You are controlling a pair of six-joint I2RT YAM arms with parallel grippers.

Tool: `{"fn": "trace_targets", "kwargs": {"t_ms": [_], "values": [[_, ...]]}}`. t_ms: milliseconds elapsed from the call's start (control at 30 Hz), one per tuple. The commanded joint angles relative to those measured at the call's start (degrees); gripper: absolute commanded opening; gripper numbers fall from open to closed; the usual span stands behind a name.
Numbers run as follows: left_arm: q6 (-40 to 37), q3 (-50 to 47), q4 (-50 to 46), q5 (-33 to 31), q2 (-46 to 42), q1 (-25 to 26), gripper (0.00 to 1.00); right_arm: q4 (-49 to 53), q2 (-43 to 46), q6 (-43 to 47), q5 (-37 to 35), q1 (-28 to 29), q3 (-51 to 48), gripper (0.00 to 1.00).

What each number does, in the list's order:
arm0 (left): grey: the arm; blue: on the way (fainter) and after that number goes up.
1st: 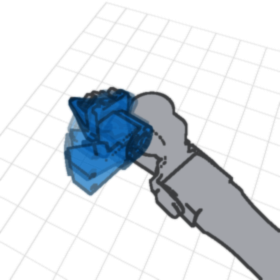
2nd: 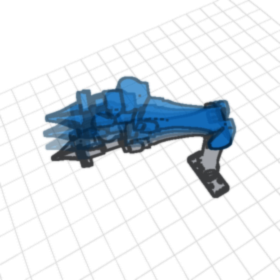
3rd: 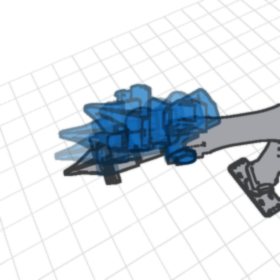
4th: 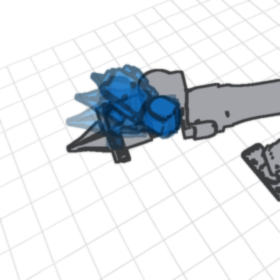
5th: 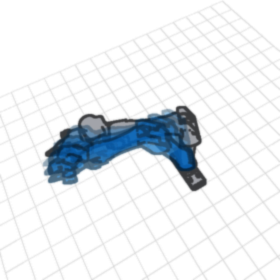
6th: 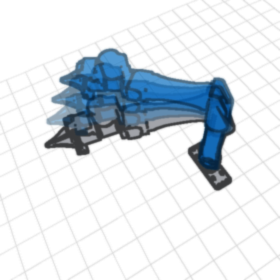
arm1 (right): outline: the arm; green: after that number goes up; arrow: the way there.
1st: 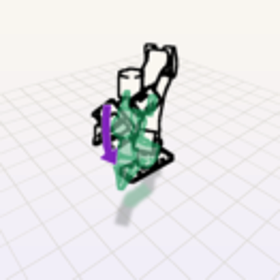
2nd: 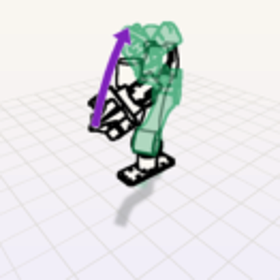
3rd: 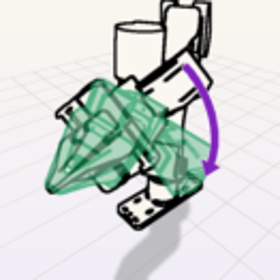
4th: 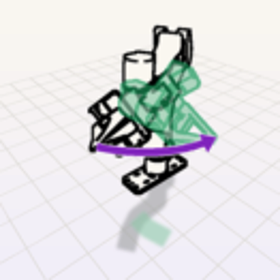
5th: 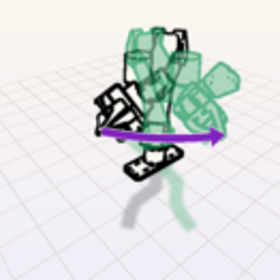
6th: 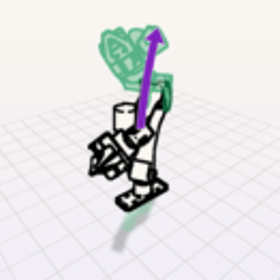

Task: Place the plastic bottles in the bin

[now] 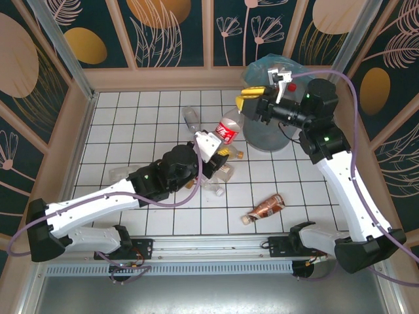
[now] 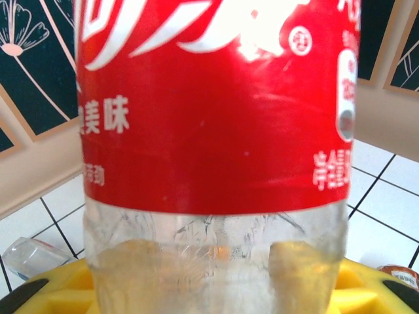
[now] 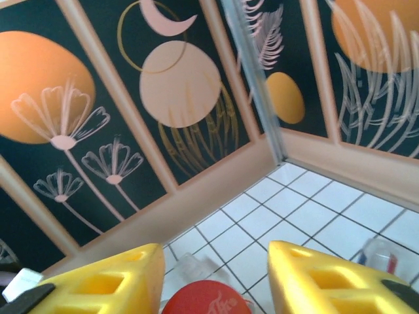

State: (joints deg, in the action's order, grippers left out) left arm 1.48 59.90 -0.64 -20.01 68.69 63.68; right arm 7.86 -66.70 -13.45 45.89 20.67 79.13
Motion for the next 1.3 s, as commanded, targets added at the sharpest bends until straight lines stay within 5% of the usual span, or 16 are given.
{"fn": "trace_targets", "kwargs": {"t_ms": [0,167,467,633,833,1033,1267], "values": [[-0.67,-1.18,6.08,-0.96,-3.14,-0.18,0.46,-1.77,-0.48,-1.34,6.18,0.68,2.35,0.39],[-0.96,-0.92,5.15,-1.72,-3.12,-0.15,0.46,-4.86,-0.72,-3.52,12.63,1.61,2.08,0.36],[-1.10,-1.33,6.30,-1.38,-3.82,-0.14,0.46,-3.42,-0.72,-3.40,11.45,1.94,3.03,0.50],[-1.24,-1.75,6.18,-1.77,-3.99,-0.16,0.46,-4.40,-0.92,-3.81,12.56,2.26,3.05,0.21],[-0.46,-2.94,7.09,-3.95,-5.69,-0.14,0.59,-4.65,-0.65,-3.48,10.77,2.54,3.81,0.06],[0.09,-3.47,7.59,-7.50,-7.31,-0.19,0.90,-2.99,0.50,-2.01,-1.20,2.61,7.11,0.00],[0.82,-3.85,8.43,-8.75,-9.55,-0.16,0.95,3.35,-0.35,3.34,-31.36,2.63,17.52,0.00]]}}
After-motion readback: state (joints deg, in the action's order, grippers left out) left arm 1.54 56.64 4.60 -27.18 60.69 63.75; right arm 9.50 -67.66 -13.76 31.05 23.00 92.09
